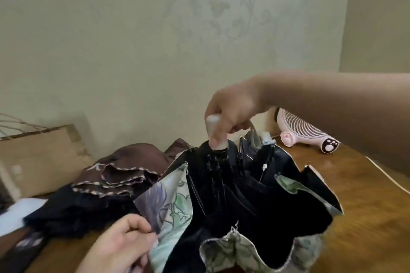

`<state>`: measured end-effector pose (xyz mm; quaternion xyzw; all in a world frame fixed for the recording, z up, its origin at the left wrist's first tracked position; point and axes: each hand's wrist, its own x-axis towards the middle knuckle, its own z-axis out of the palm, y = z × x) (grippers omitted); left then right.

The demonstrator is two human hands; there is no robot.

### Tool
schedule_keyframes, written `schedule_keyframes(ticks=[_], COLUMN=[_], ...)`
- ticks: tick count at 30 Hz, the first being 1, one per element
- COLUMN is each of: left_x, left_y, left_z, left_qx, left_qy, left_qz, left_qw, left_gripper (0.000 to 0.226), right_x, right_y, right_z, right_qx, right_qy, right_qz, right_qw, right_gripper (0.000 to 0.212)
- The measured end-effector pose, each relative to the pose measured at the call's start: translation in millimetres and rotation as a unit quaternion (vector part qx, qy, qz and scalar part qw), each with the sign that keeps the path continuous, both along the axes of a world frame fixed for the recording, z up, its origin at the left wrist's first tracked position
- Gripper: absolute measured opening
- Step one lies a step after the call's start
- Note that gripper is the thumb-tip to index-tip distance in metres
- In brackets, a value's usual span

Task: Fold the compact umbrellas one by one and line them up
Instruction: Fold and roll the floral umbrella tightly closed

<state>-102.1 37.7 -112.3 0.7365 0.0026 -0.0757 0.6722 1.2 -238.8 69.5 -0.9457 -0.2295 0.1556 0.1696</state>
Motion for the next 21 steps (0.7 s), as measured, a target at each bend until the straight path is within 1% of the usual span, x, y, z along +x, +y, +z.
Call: schedule_keyframes(ticks=[1, 2, 3, 4, 5, 6, 7, 8, 10, 12, 14, 15, 17, 19, 21], left_x=[-1.2, -2.3, -5.6, -7.3, -9.0, -8.6, -9.7, -10.5, -10.6, -12.5, -16.0, -18.6, -26.1, -33.1, -39.5], left_y=[0.3, -0.7, -3.1, -3.6, -5.1, -5.2, -6.3, -8.7, -10.5, -10.9, -8.8, -7.4, -3.7, 3.4, 11.8], left_z=[-5.7, -11.6, -14.4, -17.2, -17.7, -20.2, -20.2, -19.9, -21.5, -22.3, -23.2, -23.1, -22.4, -23.9, -23.7], left_qx=[0.004, 0.006, 0.010, 0.002, -0.008, -0.020, -0.033, -0.051, -0.072, -0.080, -0.080, -0.080, -0.097, -0.113, -0.093], left_qy=[-0.011, -0.010, -0.002, 0.003, 0.009, 0.009, 0.011, 0.012, 0.008, -0.001, -0.010, -0.008, 0.006, 0.032, 0.054], left_qz=[-0.026, -0.033, -0.044, -0.047, -0.052, -0.060, -0.065, -0.066, -0.056, -0.038, -0.029, -0.028, -0.032, -0.034, -0.048], left_qw=[1.000, 0.999, 0.999, 0.999, 0.999, 0.998, 0.997, 0.996, 0.996, 0.996, 0.996, 0.996, 0.995, 0.992, 0.993], left_gripper=[0.083, 0.094, 0.104, 0.108, 0.105, 0.098, 0.086, 0.077, 0.067, 0.062, 0.068, 0.071, 0.077, 0.087, 0.097], right_x=[-5.5, -10.7, -17.1, -18.4, -18.3, -16.4, -17.8, -20.4, -31.7, -45.3, -51.9, -52.6, -44.9, -33.4, -30.5], right_y=[-3.9, -8.2, -13.1, -14.2, -16.3, -16.3, -14.7, -13.7, -12.4, -9.9, -5.6, -2.8, -1.7, -5.6, -8.5], right_z=[-10.6, -25.8, -42.8, -62.6, -81.2, -98.1, -110.1, -118.4, -123.8, -127.9, -137.2, -140.6, -145.2, -148.1, -141.4], right_qx=[0.083, 0.186, 0.310, 0.419, 0.492, 0.522, 0.524, 0.513, 0.469, 0.423, 0.396, 0.391, 0.406, 0.447, 0.493], right_qy=[-0.036, -0.062, -0.033, 0.021, 0.065, 0.075, 0.060, 0.022, -0.076, -0.136, -0.174, -0.195, -0.224, -0.180, -0.122], right_qz=[-0.017, -0.047, -0.073, -0.107, -0.138, -0.171, -0.184, -0.183, -0.152, -0.118, -0.096, -0.107, -0.146, -0.208, -0.246], right_qw=[0.996, 0.979, 0.947, 0.901, 0.857, 0.833, 0.829, 0.838, 0.867, 0.888, 0.896, 0.893, 0.874, 0.852, 0.825], right_gripper=[0.025, 0.024, 0.023, 0.028, 0.035, 0.041, 0.042, 0.041, 0.043, 0.042, 0.036, 0.031, 0.022, 0.019, 0.020])
